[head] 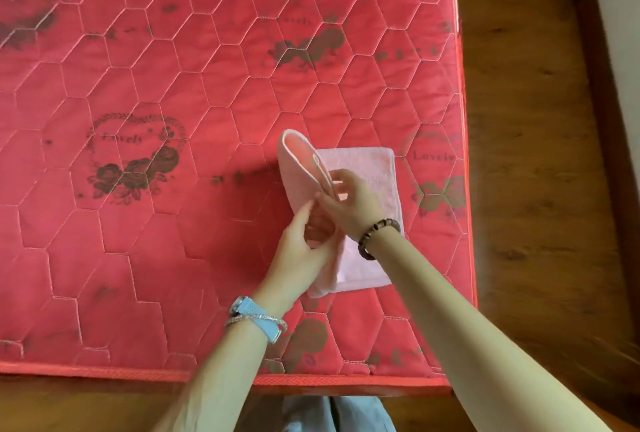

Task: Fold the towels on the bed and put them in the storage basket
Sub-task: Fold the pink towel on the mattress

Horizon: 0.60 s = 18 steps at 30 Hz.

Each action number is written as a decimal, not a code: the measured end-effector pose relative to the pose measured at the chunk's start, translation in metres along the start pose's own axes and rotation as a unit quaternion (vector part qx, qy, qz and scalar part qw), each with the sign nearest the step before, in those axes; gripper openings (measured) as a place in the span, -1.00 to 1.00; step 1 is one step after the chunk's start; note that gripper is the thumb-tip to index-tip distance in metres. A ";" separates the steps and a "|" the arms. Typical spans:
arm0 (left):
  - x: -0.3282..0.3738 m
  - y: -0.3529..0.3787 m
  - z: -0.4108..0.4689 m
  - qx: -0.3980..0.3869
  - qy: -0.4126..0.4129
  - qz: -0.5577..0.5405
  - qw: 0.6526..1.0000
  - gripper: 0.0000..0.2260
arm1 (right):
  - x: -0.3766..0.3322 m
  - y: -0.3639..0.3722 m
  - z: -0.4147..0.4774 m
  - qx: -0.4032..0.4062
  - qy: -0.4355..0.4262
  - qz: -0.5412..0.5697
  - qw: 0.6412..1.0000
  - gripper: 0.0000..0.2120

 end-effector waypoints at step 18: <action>-0.067 0.029 0.014 -0.083 0.124 0.506 0.850 -0.32 | 0.123 -0.080 0.031 0.159 0.050 0.036 0.985 -0.79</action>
Point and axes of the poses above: each hand's wrist, its own z-axis towards the middle knuckle, its own y-axis out of the palm, x = y × z, the point moved 7 cm from there along z, towards the middle knuckle, and after that the axes turned 6 degrees about y, right-handed, at the moved point
